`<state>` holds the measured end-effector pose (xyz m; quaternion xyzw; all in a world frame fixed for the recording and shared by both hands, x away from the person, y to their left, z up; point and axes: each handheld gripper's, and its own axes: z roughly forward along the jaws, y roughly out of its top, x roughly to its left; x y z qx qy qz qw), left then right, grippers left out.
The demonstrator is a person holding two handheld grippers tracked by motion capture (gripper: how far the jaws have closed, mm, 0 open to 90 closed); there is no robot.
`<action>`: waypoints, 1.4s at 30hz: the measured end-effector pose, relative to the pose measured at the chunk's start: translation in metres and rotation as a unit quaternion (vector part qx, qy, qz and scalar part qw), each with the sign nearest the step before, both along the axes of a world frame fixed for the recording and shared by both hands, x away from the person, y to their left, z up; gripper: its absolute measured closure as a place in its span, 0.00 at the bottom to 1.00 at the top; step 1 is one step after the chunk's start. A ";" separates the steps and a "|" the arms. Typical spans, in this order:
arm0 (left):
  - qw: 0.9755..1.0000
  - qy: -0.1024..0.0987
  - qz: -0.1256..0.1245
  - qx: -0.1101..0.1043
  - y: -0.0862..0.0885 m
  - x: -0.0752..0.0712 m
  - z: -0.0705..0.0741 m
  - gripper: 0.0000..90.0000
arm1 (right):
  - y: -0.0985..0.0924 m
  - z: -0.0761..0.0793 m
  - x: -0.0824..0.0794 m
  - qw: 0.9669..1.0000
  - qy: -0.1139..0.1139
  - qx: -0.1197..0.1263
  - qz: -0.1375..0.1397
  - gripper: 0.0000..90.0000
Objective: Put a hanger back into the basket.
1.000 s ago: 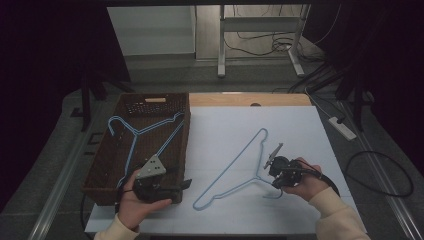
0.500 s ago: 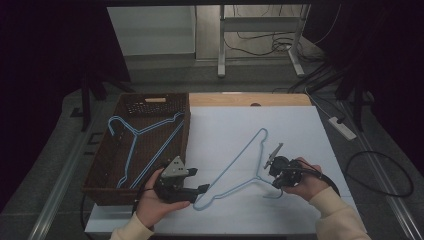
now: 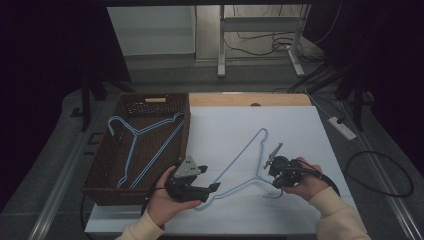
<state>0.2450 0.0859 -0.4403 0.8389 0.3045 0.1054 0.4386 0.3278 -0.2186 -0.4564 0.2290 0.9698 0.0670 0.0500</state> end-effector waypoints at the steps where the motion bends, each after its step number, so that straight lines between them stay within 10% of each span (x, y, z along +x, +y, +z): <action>1: 1.000 0.001 -0.003 0.001 -0.003 0.001 -0.001 0.36 | 0.000 0.000 0.000 1.000 0.000 0.000 -0.001 0.97; 29: 0.991 0.074 -0.041 0.103 -0.083 0.044 -0.067 0.39 | 0.002 0.007 -0.002 1.000 -0.001 -0.002 0.000 0.97; 36: 0.990 0.082 -0.043 0.109 -0.087 0.049 -0.075 0.51 | 0.005 0.009 -0.003 1.000 -0.003 -0.001 0.001 0.97; 42: 0.987 0.093 -0.058 0.116 -0.089 0.051 -0.077 0.80 | 0.006 0.015 -0.004 1.000 -0.006 0.003 0.003 0.97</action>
